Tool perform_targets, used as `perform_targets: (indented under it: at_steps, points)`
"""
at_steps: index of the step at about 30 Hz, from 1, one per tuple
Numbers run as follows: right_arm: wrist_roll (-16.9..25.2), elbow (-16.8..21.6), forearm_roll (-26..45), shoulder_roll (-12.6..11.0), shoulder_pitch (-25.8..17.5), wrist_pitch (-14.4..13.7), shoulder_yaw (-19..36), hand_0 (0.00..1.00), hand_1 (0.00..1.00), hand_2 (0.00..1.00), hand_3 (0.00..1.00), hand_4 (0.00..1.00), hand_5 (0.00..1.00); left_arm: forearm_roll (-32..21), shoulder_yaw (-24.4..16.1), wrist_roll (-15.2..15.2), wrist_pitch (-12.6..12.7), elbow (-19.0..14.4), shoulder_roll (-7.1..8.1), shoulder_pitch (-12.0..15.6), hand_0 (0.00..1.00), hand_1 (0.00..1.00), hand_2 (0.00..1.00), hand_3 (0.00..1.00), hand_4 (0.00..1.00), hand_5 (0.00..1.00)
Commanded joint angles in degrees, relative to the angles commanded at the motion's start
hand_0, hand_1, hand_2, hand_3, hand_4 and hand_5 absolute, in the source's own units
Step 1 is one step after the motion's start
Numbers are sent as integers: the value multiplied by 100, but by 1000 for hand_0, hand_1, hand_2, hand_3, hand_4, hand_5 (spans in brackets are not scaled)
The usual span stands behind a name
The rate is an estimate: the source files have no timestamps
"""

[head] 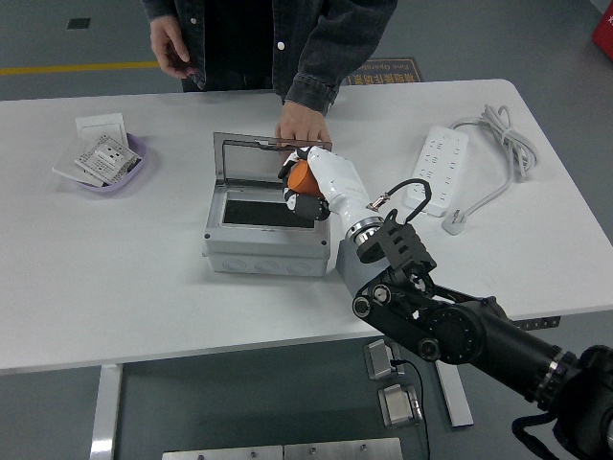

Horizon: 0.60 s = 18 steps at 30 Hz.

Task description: Pick up the cylinder from the cube,place it in the box,flap close box

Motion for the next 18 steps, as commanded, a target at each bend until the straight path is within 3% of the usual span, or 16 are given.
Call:
perform_targets:
  at_steps: [18]
  points:
    - [-103,-774,547,13,677,82,-1039,2,14,194,202,30,26,297,-351,253,-31,0,75,25,936,968,961,995,994,888]
